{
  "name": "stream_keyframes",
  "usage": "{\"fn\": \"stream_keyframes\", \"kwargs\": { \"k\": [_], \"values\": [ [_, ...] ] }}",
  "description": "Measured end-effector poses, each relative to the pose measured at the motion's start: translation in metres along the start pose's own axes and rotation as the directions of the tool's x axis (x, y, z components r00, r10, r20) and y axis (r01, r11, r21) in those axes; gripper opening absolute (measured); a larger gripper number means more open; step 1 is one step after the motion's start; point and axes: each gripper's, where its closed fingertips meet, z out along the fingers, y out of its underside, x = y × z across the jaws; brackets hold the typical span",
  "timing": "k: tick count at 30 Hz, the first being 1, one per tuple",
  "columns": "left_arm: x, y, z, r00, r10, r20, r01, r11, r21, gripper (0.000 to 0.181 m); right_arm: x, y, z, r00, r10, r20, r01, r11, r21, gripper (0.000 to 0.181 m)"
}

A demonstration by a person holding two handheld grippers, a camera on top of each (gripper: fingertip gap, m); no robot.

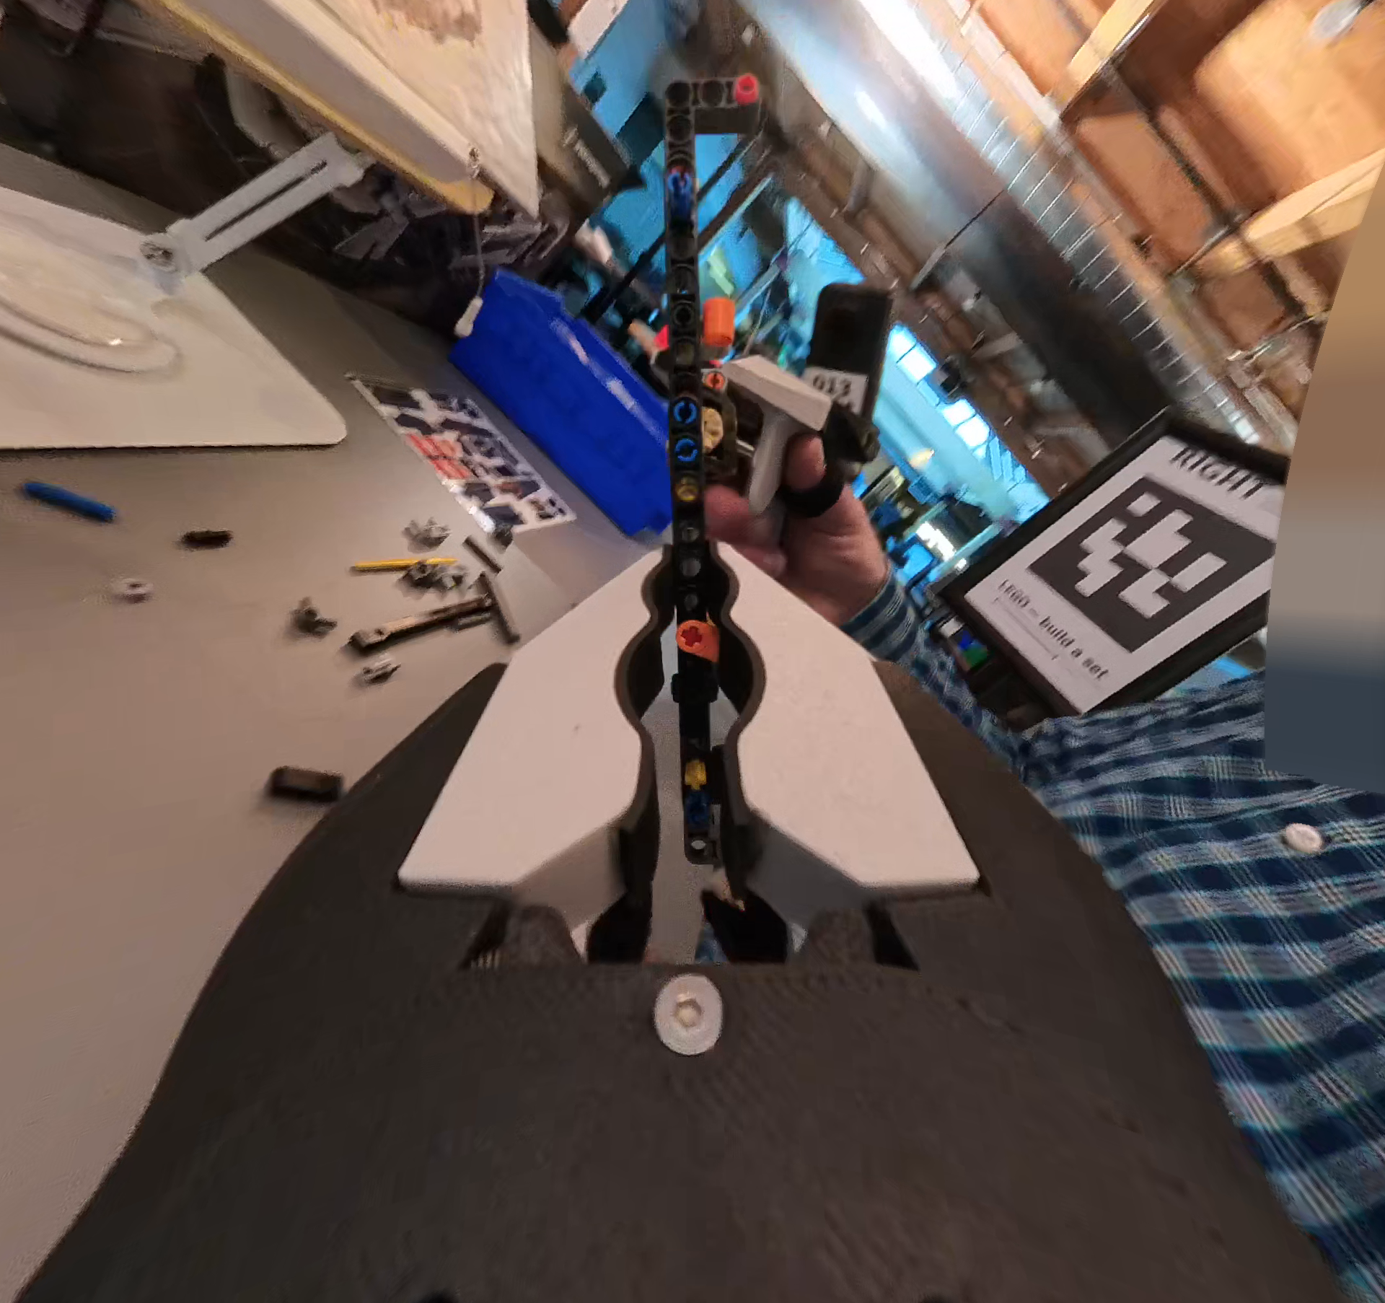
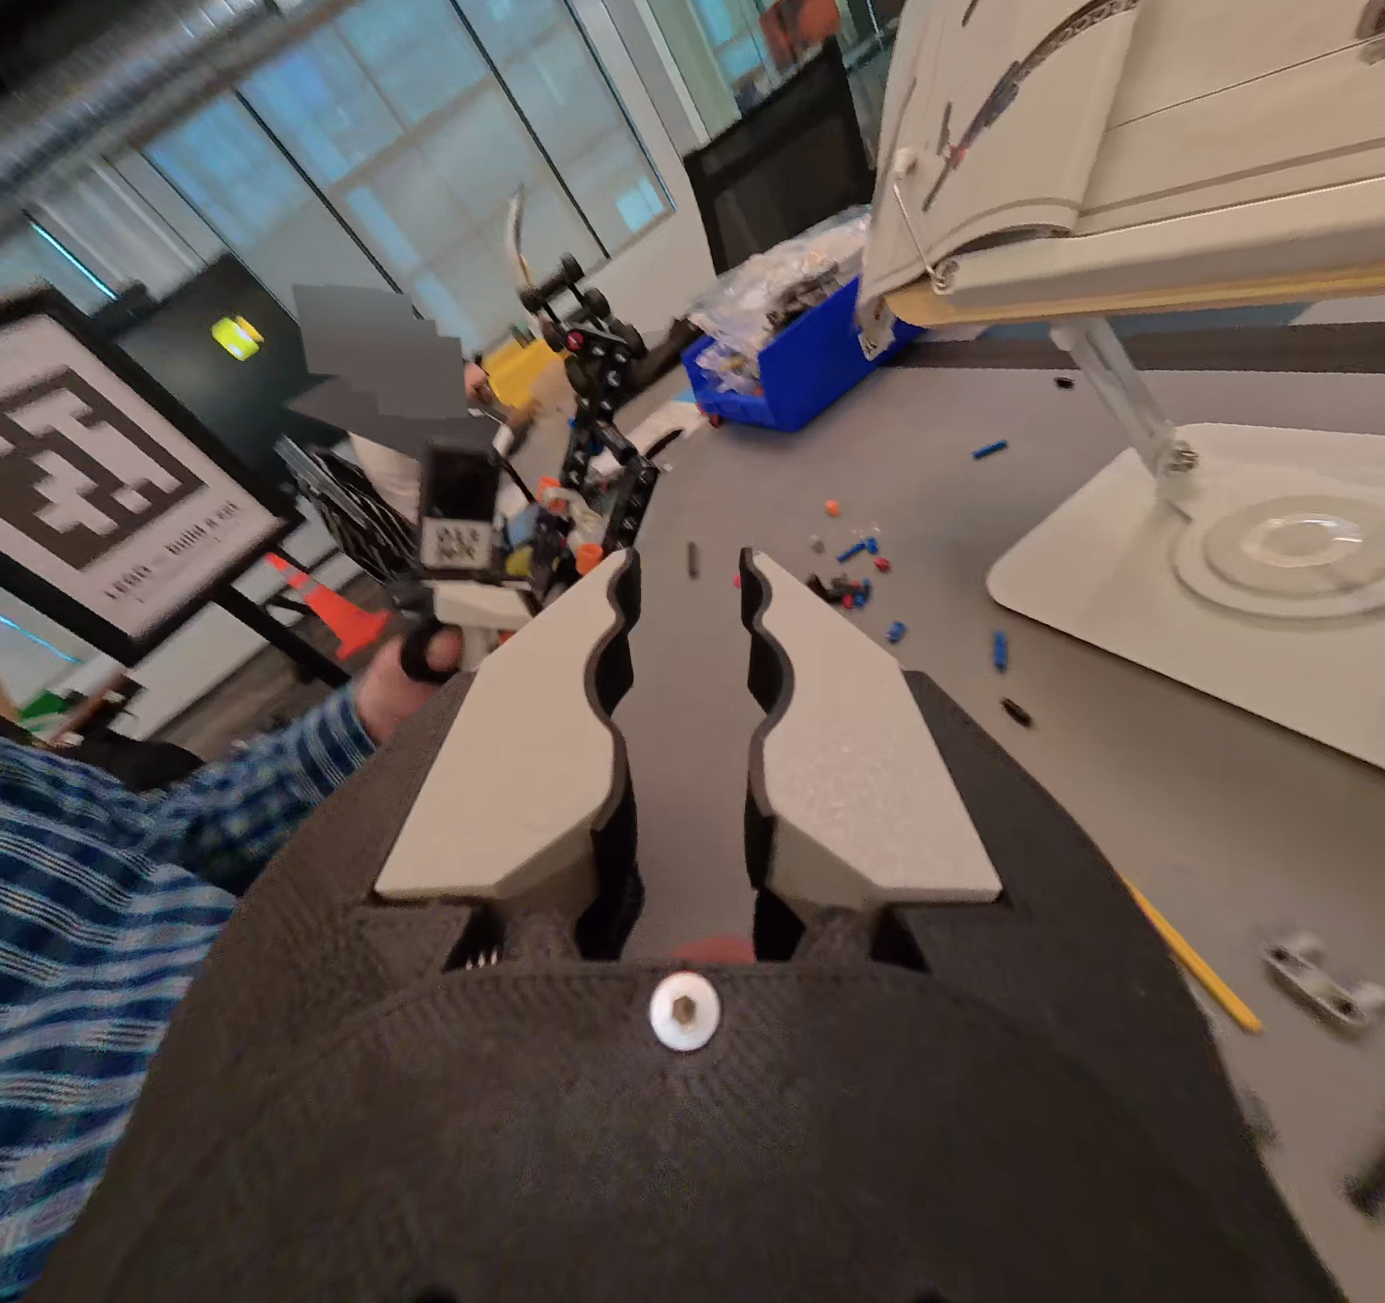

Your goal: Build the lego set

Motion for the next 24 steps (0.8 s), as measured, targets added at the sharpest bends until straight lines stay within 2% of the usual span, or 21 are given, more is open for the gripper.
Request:
{"fn": "stream_keyframes", "kwargs": {
  "k": [3, 5, 9, 12, 14, 19, 24],
  "values": [
    [-0.007, 0.011, -0.018, 0.998, 0.028, 0.055, -0.018, 0.984, -0.176, 0.005, 0.012, 0.003, -0.014, 0.996, -0.055, -0.068, 0.052, 0.998, -0.041, 0.024],
    [-0.017, 0.026, -0.03, 0.993, 0.062, 0.102, -0.027, 0.947, -0.319, 0.006, 0.019, 0.011, -0.021, 0.993, -0.075, -0.087, 0.067, 0.993, -0.093, 0.024],
    [-0.041, 0.057, -0.055, 0.971, 0.14, 0.192, -0.012, 0.836, -0.549, 0.006, 0.032, 0.041, -0.03, 0.976, -0.182, -0.123, 0.144, 0.953, -0.268, 0.022],
    [-0.057, 0.078, -0.07, 0.965, 0.154, 0.211, 0.027, 0.745, -0.667, 0.006, 0.039, 0.057, -0.039, 0.967, -0.214, -0.136, 0.158, 0.929, -0.336, 0.022],
    [-0.064, 0.086, -0.078, 0.965, 0.157, 0.212, 0.042, 0.701, -0.712, 0.006, 0.043, 0.06, -0.049, 0.965, -0.221, -0.143, 0.16, 0.923, -0.349, 0.021],
    [-0.082, 0.093, -0.088, 0.959, 0.183, 0.216, 0.048, 0.647, -0.761, 0.006, 0.059, 0.051, -0.09, 0.94, -0.258, -0.222, 0.167, 0.918, -0.359, 0.025],
    [-0.097, 0.094, -0.094, 0.952, 0.215, 0.218, 0.04, 0.617, -0.786, 0.009, 0.077, 0.061, -0.141, 0.882, -0.338, -0.328, 0.164, 0.873, -0.459, 0.029]
  ]
}}
